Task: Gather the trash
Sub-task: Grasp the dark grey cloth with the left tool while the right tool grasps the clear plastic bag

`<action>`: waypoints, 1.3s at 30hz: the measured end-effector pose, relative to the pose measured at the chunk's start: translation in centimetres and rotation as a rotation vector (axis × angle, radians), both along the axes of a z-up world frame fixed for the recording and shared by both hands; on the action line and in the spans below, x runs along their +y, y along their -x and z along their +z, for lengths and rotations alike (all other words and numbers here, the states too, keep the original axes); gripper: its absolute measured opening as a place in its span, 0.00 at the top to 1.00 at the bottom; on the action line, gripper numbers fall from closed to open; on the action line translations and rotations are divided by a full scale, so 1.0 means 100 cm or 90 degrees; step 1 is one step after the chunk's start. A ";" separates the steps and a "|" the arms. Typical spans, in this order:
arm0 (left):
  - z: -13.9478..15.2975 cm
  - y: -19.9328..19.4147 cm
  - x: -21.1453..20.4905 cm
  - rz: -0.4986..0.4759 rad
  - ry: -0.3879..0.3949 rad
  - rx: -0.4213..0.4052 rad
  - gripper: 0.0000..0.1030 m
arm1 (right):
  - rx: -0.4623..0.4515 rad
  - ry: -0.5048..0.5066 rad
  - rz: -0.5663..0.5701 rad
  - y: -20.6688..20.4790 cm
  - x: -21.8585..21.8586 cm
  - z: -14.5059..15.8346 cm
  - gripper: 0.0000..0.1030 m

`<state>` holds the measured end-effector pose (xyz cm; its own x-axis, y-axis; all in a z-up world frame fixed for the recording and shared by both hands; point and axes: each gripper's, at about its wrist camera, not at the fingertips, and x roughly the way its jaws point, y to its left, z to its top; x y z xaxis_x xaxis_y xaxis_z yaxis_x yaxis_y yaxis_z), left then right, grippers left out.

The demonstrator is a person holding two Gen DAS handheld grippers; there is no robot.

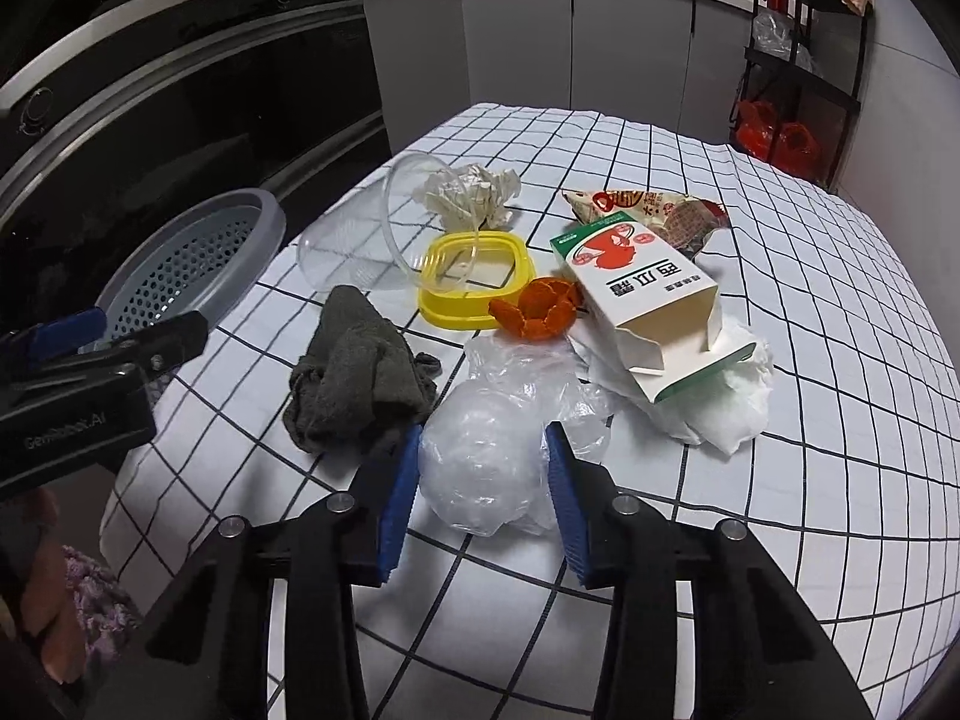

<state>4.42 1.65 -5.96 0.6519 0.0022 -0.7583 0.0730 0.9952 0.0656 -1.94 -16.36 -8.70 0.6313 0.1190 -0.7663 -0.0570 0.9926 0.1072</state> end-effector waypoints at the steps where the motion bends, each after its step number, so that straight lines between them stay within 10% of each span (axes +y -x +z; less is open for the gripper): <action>1: 0.000 0.000 -0.002 -0.006 0.004 0.002 0.06 | -0.004 -0.013 0.003 0.002 -0.002 0.003 0.63; 14: -0.009 0.007 -0.044 -0.081 0.022 0.011 0.06 | -0.102 -0.084 -0.002 0.046 -0.045 0.060 0.63; 29: -0.036 -0.013 -0.080 -0.082 0.023 0.051 0.08 | -0.104 -0.105 -0.031 0.060 -0.075 0.060 0.63; 39: -0.043 -0.012 -0.092 -0.137 0.048 0.070 0.54 | -0.099 -0.110 -0.034 0.061 -0.079 0.057 0.63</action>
